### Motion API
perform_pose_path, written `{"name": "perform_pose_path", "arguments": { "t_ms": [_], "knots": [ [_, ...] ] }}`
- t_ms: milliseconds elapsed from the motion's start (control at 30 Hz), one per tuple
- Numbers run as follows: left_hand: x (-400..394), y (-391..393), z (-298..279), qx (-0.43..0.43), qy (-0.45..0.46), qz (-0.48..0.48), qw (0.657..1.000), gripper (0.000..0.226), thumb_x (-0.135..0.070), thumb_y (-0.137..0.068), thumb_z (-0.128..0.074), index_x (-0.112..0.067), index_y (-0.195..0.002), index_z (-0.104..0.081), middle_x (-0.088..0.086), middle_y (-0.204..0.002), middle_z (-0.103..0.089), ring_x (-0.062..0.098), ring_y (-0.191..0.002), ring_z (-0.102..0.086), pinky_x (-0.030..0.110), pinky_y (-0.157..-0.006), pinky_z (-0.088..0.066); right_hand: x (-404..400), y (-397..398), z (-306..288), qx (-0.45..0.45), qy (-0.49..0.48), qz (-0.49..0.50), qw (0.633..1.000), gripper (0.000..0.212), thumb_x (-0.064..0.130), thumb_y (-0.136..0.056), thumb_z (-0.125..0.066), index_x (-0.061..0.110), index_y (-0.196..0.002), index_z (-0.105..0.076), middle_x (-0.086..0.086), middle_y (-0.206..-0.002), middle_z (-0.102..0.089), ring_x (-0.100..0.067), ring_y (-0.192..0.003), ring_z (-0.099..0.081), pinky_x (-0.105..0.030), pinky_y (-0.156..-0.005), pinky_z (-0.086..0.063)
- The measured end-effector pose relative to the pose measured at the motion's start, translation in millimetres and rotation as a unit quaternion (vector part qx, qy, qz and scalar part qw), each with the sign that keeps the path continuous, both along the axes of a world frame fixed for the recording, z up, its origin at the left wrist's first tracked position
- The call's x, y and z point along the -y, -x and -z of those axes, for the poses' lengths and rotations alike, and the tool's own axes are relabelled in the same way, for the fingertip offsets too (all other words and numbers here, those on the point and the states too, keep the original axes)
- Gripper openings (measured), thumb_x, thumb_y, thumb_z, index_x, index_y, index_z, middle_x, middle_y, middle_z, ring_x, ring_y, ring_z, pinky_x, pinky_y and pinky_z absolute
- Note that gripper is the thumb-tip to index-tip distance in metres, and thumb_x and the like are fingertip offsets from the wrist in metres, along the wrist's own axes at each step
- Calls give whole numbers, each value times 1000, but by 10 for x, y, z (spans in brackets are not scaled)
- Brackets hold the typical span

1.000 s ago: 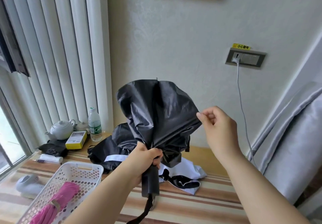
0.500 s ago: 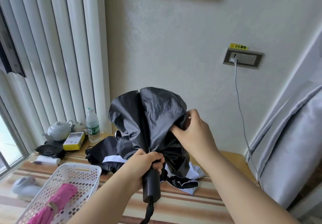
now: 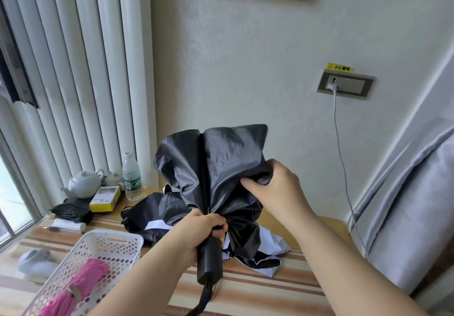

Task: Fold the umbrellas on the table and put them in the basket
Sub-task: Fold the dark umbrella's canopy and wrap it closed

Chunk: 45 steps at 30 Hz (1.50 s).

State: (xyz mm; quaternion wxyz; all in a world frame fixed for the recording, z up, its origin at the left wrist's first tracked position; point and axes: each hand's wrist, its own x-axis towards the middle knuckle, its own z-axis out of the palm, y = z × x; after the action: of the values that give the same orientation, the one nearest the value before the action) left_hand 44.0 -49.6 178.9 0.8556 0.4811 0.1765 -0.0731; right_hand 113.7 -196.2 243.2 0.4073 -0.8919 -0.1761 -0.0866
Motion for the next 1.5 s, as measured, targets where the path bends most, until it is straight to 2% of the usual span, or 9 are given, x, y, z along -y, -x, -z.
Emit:
{"name": "perform_pose_path", "arguments": {
  "t_ms": [333, 433, 667, 833, 967, 1067, 1267, 1400, 1500],
  "knots": [
    [-181, -67, 139, -33, 1, 0, 999, 21, 11, -88, -46, -8, -90, -38, 12, -69, -46, 12, -39, -35, 20, -41, -35, 76, -39, -44, 96, 43, 5, 994, 16, -4, -80, -59, 11, -86, -60, 2, -64, -62, -18, -61, -63, -25, -57, -48],
    [-231, -112, 185, -45, -32, 18, 998, 27, 10, -86, -49, -8, -100, -34, 12, -68, -46, 12, -39, -35, 21, -41, -35, 51, 19, 7, -27, -49, -78, 995, 36, -11, -88, -40, 12, -101, -64, -5, -86, -72, -11, -70, -72, -29, -70, -59],
    [-200, -165, 226, -43, -41, -2, 998, 29, 9, -86, -48, -11, -99, -32, 12, -69, -46, 13, -39, -36, 21, -43, -37, 118, -35, 53, -356, -479, -75, 799, 34, 0, -98, -37, 14, -128, -45, -22, -127, -58, -39, -105, -64, -46, -91, -52],
    [-119, -152, 259, -37, -69, 6, 997, 28, 9, -85, -48, -9, -99, -32, 7, -60, -41, 14, -39, -35, 21, -41, -37, 15, -46, 83, -357, -297, -31, 885, 20, 20, -92, -63, 5, -105, -62, -13, -106, -70, -28, -95, -69, -38, -83, -57],
    [-72, -115, 256, -22, -90, 26, 995, 30, 9, -84, -50, -10, -99, -31, 7, -60, -38, 14, -41, -34, 24, -43, -36, -38, -45, -4, -86, -102, -19, 991, 34, 26, -99, -50, -6, -91, -60, -21, -85, -67, -22, -72, -69, -31, -62, -57],
    [-114, -139, 205, -16, -68, 22, 997, 32, 8, -83, -53, -11, -98, -31, 10, -67, -41, 14, -44, -35, 26, -46, -37, 15, -56, 13, -18, -129, -19, 991, 38, 27, -100, -47, -9, -92, -56, -31, -93, -63, -27, -76, -71, -35, -60, -60],
    [-118, -126, 145, -14, 31, 32, 999, 32, 9, -88, -52, -13, -102, -33, 14, -71, -51, 13, -41, -37, 23, -43, -40, 160, -309, 272, -177, -323, 77, 927, 26, 13, -100, -49, 3, -122, -60, -15, -117, -64, -16, -85, -68, -25, -62, -57],
    [-74, -134, 140, -9, 28, 28, 999, 23, 9, -88, -50, -8, -99, -38, 15, -71, -52, 13, -39, -37, 22, -41, -39, 286, -364, 217, -178, -474, 107, 856, 29, 2, -98, -50, 4, -127, -52, -12, -99, -66, -12, -72, -67, -20, -57, -55],
    [-69, -153, 148, -34, -18, 11, 999, 24, 10, -88, -47, -7, -98, -34, 11, -64, -49, 12, -37, -36, 21, -40, -36, 376, -273, 71, -22, -309, 212, 927, 37, 8, -94, -56, 14, -130, -47, -5, -115, -57, 1, -76, -56, -14, -63, -43]
  ]
}}
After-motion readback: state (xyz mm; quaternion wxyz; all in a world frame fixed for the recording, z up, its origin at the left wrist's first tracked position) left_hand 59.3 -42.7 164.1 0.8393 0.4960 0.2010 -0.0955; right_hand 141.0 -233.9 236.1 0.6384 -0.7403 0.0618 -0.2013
